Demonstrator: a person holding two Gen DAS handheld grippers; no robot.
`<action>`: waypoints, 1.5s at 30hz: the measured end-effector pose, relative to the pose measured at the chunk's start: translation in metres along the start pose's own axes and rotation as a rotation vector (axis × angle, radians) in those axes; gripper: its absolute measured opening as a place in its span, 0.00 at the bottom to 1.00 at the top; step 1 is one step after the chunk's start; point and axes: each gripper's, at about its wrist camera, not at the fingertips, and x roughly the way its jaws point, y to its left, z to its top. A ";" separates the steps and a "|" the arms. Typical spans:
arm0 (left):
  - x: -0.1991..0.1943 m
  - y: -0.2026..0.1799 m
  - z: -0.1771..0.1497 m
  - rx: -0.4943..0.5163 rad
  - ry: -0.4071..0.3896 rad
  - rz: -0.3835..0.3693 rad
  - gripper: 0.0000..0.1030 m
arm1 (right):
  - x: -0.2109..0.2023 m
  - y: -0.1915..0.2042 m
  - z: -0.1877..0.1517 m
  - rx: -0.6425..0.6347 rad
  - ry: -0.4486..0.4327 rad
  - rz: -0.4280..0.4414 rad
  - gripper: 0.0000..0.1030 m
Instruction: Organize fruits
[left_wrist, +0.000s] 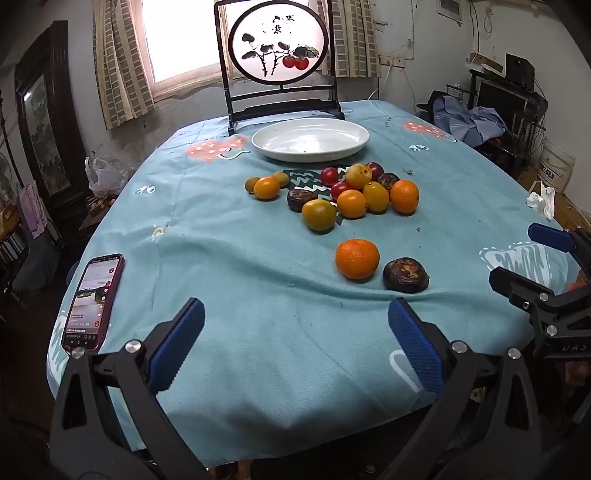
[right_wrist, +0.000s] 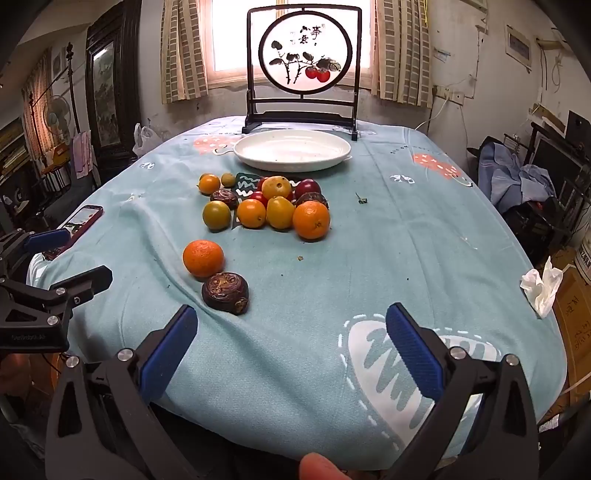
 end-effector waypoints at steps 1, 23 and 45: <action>0.001 0.001 0.000 -0.002 0.001 0.000 0.98 | 0.001 0.002 0.001 -0.004 -0.001 0.001 0.99; 0.003 0.006 -0.002 -0.008 0.012 0.004 0.98 | 0.003 0.005 -0.003 -0.016 0.003 0.016 0.99; 0.004 0.004 -0.004 -0.006 0.014 0.005 0.98 | 0.006 0.008 -0.004 -0.024 0.006 0.029 0.99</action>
